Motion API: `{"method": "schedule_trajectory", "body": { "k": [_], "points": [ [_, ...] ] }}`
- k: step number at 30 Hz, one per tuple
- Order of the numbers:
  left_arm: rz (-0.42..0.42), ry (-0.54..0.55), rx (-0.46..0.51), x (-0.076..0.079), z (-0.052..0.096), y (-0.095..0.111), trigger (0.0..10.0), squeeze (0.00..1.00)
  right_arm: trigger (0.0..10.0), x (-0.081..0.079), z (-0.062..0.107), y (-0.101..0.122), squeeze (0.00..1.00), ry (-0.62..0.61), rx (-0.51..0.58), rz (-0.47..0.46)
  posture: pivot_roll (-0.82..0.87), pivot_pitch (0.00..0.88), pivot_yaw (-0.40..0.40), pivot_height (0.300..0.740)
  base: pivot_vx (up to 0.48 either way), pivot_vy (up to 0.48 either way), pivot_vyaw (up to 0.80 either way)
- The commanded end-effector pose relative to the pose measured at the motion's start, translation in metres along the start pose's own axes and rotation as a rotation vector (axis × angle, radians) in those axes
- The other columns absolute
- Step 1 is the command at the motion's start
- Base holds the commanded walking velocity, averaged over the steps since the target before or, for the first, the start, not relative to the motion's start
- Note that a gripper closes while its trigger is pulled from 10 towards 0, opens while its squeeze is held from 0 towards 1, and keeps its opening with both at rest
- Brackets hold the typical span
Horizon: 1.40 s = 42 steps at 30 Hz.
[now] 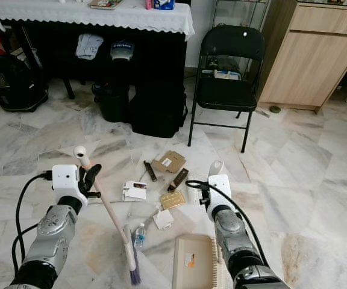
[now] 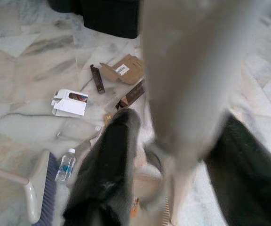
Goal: Sweep floor
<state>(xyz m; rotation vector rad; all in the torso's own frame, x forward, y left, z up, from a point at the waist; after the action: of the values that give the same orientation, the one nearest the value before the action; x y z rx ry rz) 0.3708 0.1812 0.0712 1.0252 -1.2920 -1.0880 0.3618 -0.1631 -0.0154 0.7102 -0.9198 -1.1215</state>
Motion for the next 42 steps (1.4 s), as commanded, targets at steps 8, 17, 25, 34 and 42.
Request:
{"method": "schedule_trajectory", "body": {
  "k": [8, 17, 25, 34, 42],
  "points": [
    [-0.004, -0.021, 0.027, 0.005, -0.003, 0.009, 10.0, 0.0, 10.0, -0.002, 0.0, 0.004, 1.0, 0.012, 0.012, -0.002, 0.04, 0.0, -0.05, 0.74, 0.0, 0.0, 0.0],
    [-0.003, -0.022, 0.028, 0.006, -0.004, 0.009, 10.0, 0.0, 10.0, -0.006, 0.001, 0.006, 0.0, 0.051, 0.014, 0.022, 0.04, 0.0, -0.053, 0.74, 0.0, 0.0, 0.0],
    [-0.004, -0.024, 0.031, 0.006, -0.004, 0.01, 10.0, 0.0, 10.0, -0.003, 0.002, 0.013, 0.0, 0.074, 0.027, 0.036, 0.04, 0.0, -0.054, 0.74, 0.0, 0.0, 0.0],
    [-0.001, -0.026, 0.03, 0.007, -0.005, 0.01, 10.0, 0.0, 10.0, -0.005, 0.009, 0.017, 0.0, 0.114, 0.031, 0.056, 0.03, 0.0, -0.055, 0.74, 0.0, 0.0, 0.0],
    [0.0, -0.025, 0.032, 0.007, -0.005, 0.01, 10.0, 0.0, 10.0, -0.004, 0.012, 0.019, 0.0, 0.116, 0.029, 0.059, 0.03, 0.0, -0.057, 0.74, 0.0, 0.0, 0.0]
  ]
}}
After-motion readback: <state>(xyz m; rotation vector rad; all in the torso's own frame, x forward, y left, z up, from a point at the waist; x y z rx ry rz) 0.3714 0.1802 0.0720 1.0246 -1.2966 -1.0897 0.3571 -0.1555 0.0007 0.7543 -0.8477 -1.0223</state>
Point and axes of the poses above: a point about 5 cm out from each wrist's last joint towards the gripper, its own z axis pointing back from the gripper into the wrist, its own y axis along the axis of the wrist's last joint, x = y × z, the point moved 6 cm from there along -z, pointing out of the wrist towards the gripper, and after that the axes turned 10 degrees about z, right-handed, at the moved point
